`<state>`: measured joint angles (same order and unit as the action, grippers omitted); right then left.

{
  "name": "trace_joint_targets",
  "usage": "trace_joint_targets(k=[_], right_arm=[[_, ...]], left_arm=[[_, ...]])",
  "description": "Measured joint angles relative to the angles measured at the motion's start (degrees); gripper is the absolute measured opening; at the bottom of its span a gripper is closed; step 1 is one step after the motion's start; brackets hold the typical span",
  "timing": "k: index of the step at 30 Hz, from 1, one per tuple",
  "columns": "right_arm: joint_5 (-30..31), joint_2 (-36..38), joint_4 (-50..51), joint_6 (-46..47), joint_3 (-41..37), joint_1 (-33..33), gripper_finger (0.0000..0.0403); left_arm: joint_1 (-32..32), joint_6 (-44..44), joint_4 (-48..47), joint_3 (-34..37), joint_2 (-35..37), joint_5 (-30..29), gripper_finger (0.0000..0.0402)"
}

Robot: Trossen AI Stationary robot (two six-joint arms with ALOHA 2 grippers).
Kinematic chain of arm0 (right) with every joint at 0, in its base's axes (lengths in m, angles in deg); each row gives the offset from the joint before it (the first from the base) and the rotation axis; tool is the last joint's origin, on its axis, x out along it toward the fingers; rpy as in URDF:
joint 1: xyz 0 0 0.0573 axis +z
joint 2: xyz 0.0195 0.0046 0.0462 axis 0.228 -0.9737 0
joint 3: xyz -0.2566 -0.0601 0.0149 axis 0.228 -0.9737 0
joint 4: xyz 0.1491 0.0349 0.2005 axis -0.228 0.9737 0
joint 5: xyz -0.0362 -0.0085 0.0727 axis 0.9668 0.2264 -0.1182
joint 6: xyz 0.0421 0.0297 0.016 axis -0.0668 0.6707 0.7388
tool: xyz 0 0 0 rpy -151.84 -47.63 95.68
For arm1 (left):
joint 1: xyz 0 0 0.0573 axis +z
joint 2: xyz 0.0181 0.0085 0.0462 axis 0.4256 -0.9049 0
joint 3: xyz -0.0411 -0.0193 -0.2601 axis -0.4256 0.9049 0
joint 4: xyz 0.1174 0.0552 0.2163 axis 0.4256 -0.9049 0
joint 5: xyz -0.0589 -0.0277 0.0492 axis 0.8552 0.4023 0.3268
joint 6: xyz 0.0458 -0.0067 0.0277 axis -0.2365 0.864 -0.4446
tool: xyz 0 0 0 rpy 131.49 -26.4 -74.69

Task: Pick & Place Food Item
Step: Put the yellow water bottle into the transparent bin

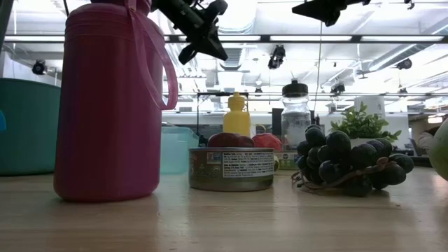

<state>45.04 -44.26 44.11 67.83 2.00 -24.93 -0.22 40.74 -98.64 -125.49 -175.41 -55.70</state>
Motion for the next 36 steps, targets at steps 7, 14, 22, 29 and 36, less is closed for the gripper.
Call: trace_joint_targets(k=[7,14,22,29,36], right_arm=[[0.00,0.00,-0.02,0.02,0.00,-0.02,0.0323],[0.02,0.00,-0.02,0.00,0.00,0.00,0.0323],[0.02,0.00,-0.02,0.02,0.00,-0.02,0.0323],[0.02,0.00,-0.02,0.00,0.00,0.00,0.0323],[0.02,0.00,-0.02,0.00,0.00,-0.02,0.0323]], left_arm=[[0.00,0.02,0.55,0.00,0.00,-0.68,0.0001],[-0.50,-3.97,1.79,0.53,0.00,-1.14,0.0001],[-0.68,-3.72,1.57,1.14,-0.15,-1.09,0.0001],[-0.61,-2.40,1.66,1.00,-0.15,-6.62,0.0010],[-0.63,-2.83,1.84,1.00,-0.51,-8.17,0.0138]])
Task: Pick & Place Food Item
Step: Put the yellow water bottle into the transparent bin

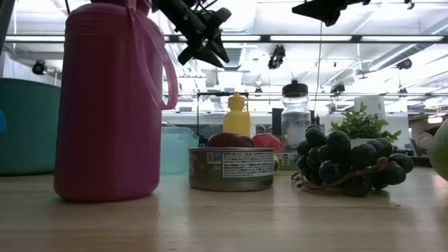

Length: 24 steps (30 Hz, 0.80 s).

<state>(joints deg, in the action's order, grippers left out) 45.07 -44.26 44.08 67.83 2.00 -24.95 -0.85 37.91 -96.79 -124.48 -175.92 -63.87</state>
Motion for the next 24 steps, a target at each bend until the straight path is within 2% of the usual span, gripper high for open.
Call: trace_joint_targets(k=[7,11,15,24], right_arm=[[0.00,0.00,0.01,0.01,0.00,0.00,0.0323],[0.00,-0.02,0.01,0.00,0.00,0.01,0.0323],[0.00,-0.02,0.01,0.02,0.00,0.01,0.0323],[0.00,-0.02,-0.01,0.00,0.00,0.00,0.0323]], left_arm=[[-0.03,-2.37,0.25,0.00,-0.10,-0.22,0.0291],[0.04,-7.13,0.34,0.02,-0.61,-0.22,0.0351],[0.50,-9.95,-0.26,-1.15,-1.14,1.01,0.0379],[0.63,-13.41,-1.52,-5.59,-5.71,1.51,0.0384]])
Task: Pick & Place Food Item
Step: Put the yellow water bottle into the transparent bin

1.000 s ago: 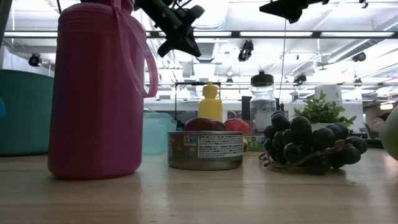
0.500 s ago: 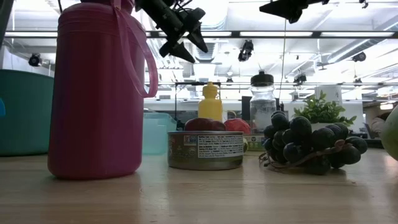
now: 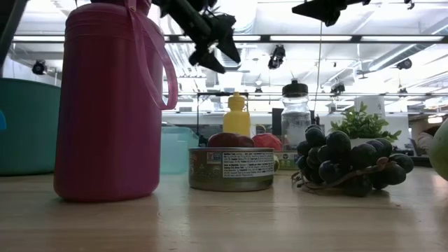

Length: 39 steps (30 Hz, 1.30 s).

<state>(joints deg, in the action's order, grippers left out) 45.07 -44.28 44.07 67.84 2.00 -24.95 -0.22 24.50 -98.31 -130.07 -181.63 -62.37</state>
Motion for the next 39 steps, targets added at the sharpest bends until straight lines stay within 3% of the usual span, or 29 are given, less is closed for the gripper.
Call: trace_joint_targets(k=[17,39], right_arm=[[-0.02,0.00,0.02,0.00,0.00,0.00,0.0323],[-0.01,0.00,0.02,0.00,0.00,0.01,0.0323]], left_arm=[[1.81,-6.14,-9.51,-15.11,-13.73,-0.02,0.0383],[3.19,-7.52,-10.31,-15.02,-15.87,-1.59,0.0383]])
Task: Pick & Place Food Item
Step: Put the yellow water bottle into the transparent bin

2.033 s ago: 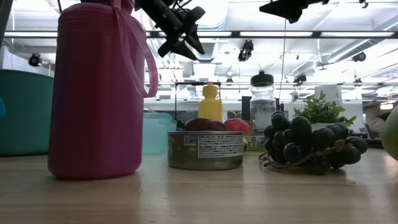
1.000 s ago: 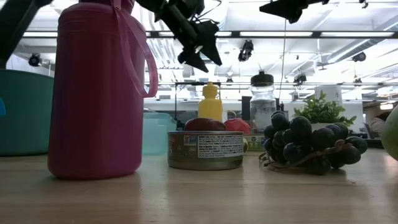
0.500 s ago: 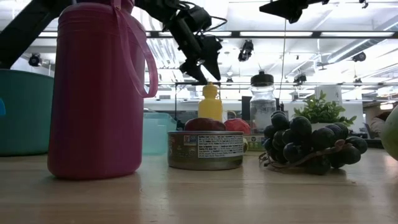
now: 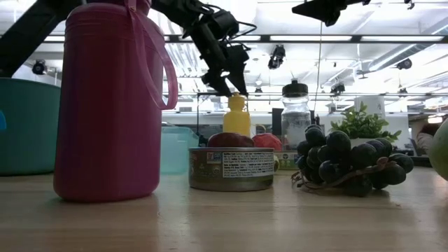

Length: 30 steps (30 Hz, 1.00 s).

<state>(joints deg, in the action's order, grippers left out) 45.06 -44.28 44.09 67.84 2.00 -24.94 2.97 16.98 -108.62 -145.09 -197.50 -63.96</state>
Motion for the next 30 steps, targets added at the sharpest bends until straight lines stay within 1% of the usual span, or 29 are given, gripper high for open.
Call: trace_joint_targets(k=[6,13,16,20,30], right_arm=[[0.01,0.00,0.00,-0.01,0.00,-0.01,0.0323],[-0.02,0.00,0.00,0.00,0.00,0.00,0.0323],[-0.01,0.00,0.00,0.01,0.00,0.01,0.0323],[0.01,0.00,0.00,0.01,0.00,0.01,0.0323],[-0.02,0.00,0.00,-0.01,0.00,0.02,0.0323]], left_arm=[[0.26,-0.09,-0.05,0.04,-1.53,-0.16,0.0383],[0.44,-0.07,-0.02,0.04,-1.70,-0.18,0.0383],[0.48,0.07,-0.02,0.04,-1.70,-0.15,0.0376],[0.48,0.04,-0.02,0.04,-1.70,-0.15,0.0344],[0.48,0.04,-0.05,0.04,-1.70,-0.15,0.0245]])
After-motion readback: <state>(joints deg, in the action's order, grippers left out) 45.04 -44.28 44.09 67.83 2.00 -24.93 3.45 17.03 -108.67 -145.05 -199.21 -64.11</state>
